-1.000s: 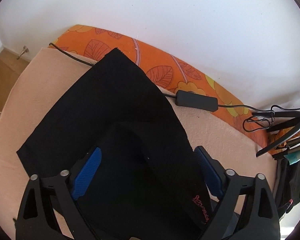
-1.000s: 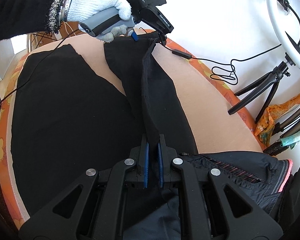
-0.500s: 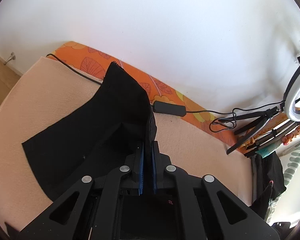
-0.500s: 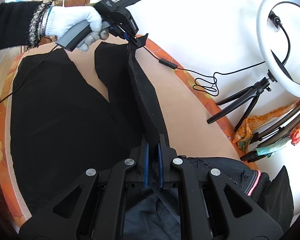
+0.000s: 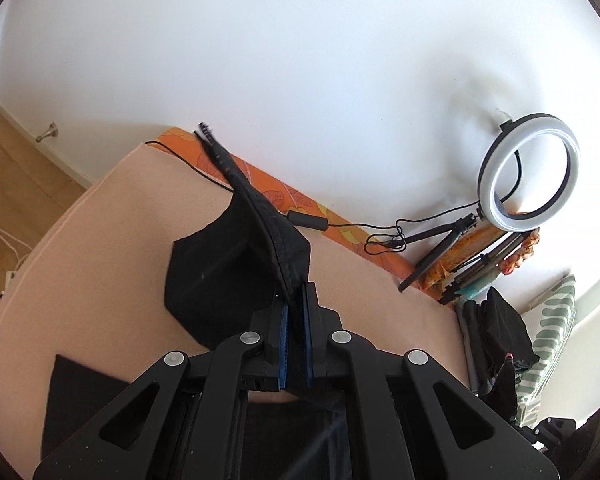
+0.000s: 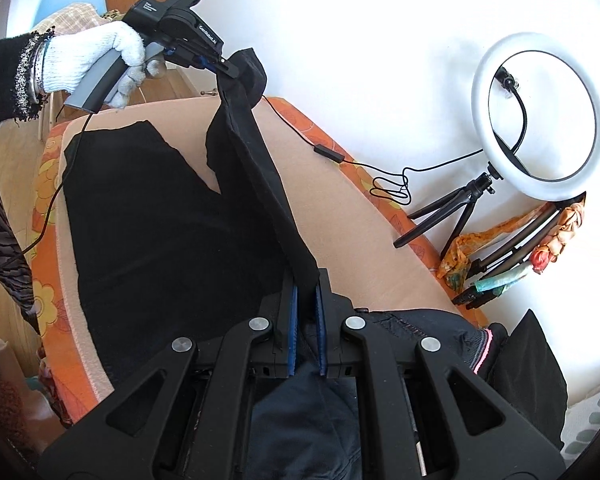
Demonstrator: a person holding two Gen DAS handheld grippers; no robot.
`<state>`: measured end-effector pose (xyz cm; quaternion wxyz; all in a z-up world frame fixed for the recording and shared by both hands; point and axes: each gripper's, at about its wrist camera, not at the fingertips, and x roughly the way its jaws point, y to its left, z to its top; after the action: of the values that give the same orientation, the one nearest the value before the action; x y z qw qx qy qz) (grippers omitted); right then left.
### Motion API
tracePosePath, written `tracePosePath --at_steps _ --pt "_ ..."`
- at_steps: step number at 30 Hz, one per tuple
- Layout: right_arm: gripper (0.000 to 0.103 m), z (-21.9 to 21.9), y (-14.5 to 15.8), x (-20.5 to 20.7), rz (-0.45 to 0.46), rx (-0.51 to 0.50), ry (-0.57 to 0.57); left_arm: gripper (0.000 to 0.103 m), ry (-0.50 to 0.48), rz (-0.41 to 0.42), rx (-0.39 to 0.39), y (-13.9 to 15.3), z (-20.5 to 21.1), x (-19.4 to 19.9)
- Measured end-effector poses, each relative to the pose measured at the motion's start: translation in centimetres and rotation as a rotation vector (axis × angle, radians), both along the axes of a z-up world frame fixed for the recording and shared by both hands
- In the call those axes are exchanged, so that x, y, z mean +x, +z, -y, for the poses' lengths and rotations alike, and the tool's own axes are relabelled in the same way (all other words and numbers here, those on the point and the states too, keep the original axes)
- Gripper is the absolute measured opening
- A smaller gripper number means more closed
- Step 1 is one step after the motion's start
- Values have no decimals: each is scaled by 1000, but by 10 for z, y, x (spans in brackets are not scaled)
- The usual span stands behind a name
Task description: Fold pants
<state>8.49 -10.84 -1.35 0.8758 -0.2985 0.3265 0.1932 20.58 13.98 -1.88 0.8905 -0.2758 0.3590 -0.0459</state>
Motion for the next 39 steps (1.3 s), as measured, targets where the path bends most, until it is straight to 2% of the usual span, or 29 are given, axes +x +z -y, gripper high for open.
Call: tracePosePath --at_steps 4,11,18,20,21,22,24,28,30,33,34,36,39 --pt "8 -8 -10 -31 -23 14 10 5 23 18 19 -6 -6 -45" --pt "8 -18 -48 -74 -84 28 -7 5 64 -11 -33 -46 -8 -96" --pt "8 -23 -82 -96 -121 15 -27 5 139 -40 -140 -92 -24 -126" --pt "8 -21 -88 -96 -127 21 -39 9 157 -41 -178 -102 -29 -130" --pt "8 -21 -91 -96 -129 24 -43 14 179 -39 -191 -105 -32 -131" --pt "8 -21 -93 -96 -131 28 -48 26 202 -43 -195 -108 -35 -132" --pt "8 -21 -97 -97 -131 36 -53 33 231 -43 -218 -113 -43 -133" --pt "8 -19 -103 -98 -134 64 -71 33 307 -72 -261 -123 -56 -130" --pt "8 -17 -104 -99 -134 69 -74 33 336 -60 -271 -124 -62 -129" --pt "8 -15 -104 -100 -129 70 -77 29 334 -33 -242 -120 -62 -128" --pt "8 -13 -104 -99 -130 75 -80 18 326 -22 -213 -118 -61 -128" --pt "8 -10 -104 -99 -132 79 -84 6 308 -4 -132 -111 -55 -128" --pt "8 -7 -103 -99 -128 84 -85 5 293 23 -93 -104 -52 -135"
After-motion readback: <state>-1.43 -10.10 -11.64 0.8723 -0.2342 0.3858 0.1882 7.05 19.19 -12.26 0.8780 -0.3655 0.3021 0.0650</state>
